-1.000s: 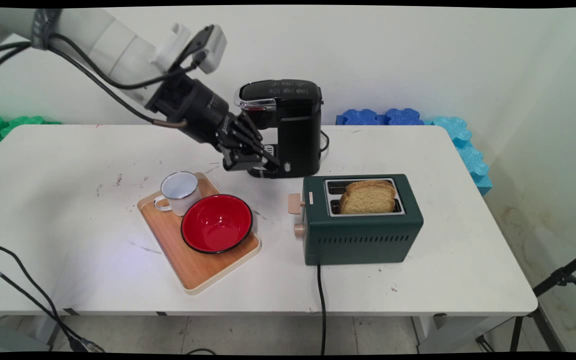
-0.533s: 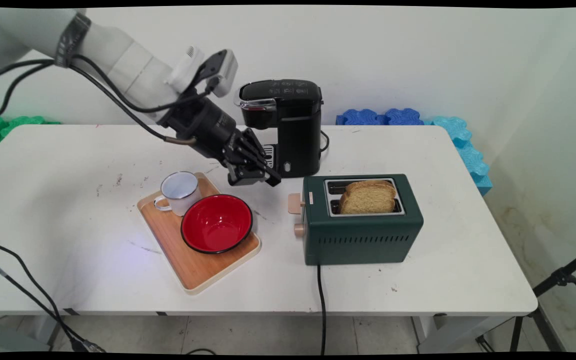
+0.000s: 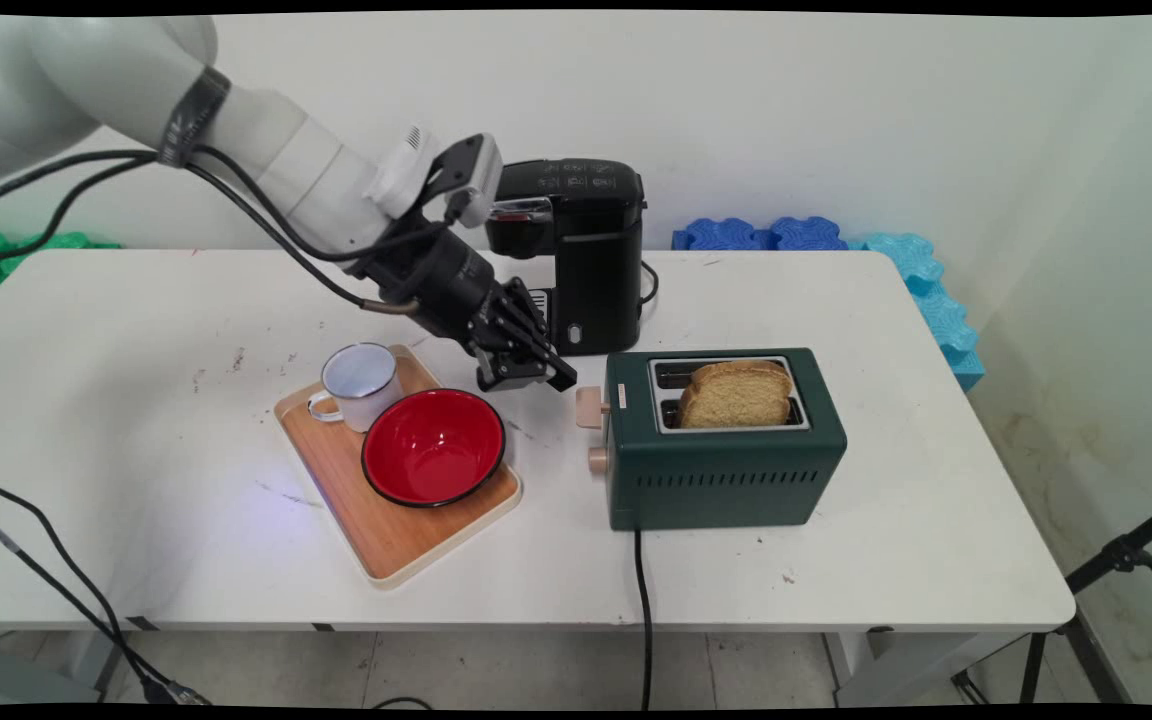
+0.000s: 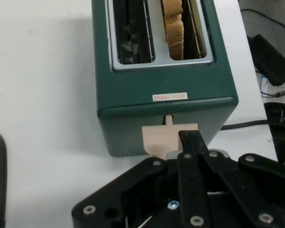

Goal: Press the toaster switch

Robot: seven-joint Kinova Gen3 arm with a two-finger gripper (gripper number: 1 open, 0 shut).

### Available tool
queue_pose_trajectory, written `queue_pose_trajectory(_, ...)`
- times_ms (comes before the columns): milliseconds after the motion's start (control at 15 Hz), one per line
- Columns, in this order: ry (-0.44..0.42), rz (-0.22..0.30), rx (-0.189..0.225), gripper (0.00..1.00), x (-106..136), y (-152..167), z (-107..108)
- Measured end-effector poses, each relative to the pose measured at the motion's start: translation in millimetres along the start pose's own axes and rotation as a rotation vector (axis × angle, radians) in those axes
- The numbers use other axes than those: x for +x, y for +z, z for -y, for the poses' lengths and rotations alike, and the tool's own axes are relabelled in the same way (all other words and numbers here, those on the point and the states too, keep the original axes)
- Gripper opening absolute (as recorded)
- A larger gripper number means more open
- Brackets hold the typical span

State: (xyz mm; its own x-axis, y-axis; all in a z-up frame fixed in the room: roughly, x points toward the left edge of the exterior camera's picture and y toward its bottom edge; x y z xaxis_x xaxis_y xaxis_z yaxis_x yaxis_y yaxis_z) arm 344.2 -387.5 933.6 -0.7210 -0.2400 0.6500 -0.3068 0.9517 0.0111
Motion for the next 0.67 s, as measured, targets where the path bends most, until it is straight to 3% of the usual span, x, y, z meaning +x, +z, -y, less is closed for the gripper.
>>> queue_pose_trajectory(667, 0.030, 0.002, 0.008, 0.00, -1.1, 29.0, 5.1)
